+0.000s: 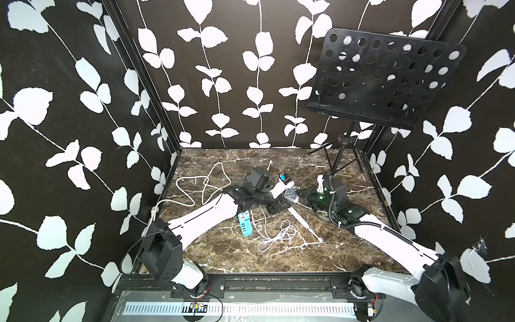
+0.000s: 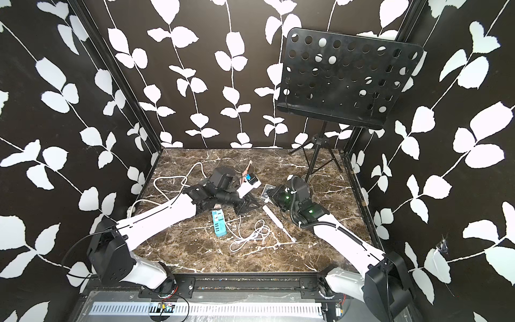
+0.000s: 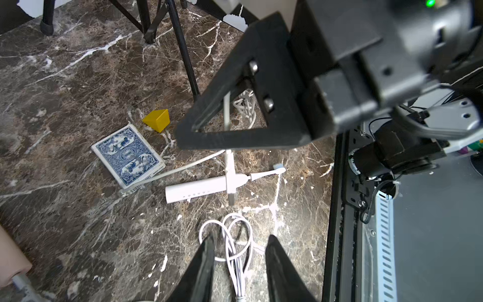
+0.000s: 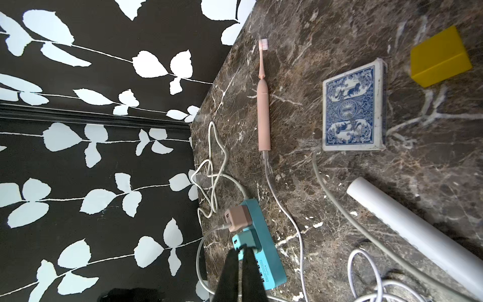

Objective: Charge the electric toothbrush
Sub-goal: Pick up the charging cable from the center of the board.

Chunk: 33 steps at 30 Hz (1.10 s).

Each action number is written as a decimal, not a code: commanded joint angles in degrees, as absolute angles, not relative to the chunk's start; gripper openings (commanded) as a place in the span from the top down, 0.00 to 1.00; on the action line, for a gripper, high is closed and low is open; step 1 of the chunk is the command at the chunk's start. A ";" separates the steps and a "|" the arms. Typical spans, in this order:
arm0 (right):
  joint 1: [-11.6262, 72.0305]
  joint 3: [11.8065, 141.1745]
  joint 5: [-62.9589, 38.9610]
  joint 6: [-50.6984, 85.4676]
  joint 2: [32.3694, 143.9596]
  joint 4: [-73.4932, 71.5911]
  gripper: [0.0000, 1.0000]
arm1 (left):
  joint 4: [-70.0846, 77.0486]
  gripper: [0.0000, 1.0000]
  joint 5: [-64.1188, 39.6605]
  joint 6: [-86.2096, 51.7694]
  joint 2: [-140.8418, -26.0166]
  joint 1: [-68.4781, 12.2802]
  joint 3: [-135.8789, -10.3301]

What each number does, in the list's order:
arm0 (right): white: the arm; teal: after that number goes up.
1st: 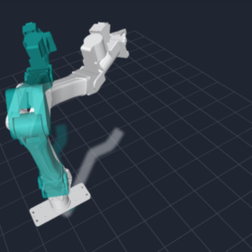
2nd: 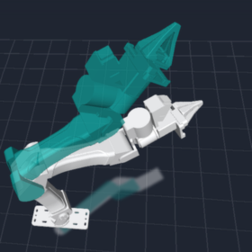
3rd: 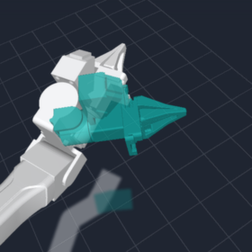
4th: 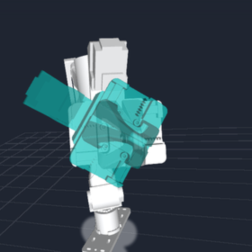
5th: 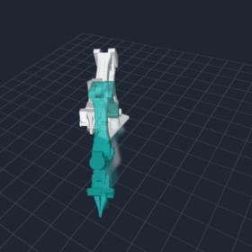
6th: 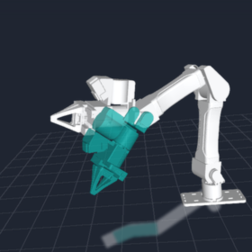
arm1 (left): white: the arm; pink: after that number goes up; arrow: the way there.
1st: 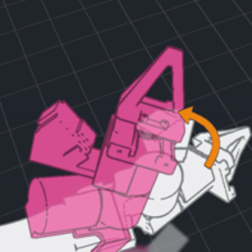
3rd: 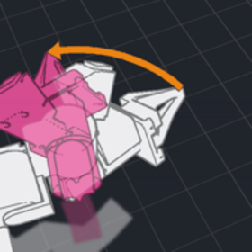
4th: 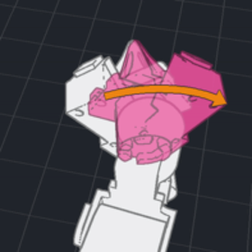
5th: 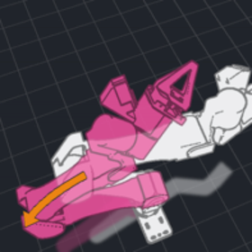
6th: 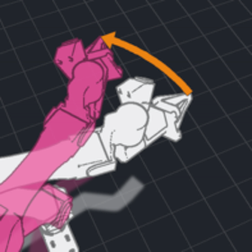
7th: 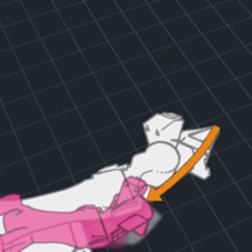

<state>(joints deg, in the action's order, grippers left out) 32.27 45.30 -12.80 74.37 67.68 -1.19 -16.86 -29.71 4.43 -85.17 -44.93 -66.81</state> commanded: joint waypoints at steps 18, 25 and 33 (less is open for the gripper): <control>25.40 43.24 -36.14 50.62 60.78 -23.45 1.00 | -6.98 0.54 -46.18 -5.02 -79.02 -40.52 -65.31; 20.78 42.61 -48.02 44.18 57.43 -28.39 1.00 | -3.96 0.52 -51.96 -6.57 -81.42 -40.52 -70.62; 19.32 43.78 -51.46 42.27 55.55 -30.91 1.00 | -0.12 0.53 -51.90 -6.63 -84.56 -41.30 -73.80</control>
<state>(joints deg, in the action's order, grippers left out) 19.55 42.59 -48.34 44.27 56.73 -25.41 -3.22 -50.85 -6.26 -83.48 -40.86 -72.38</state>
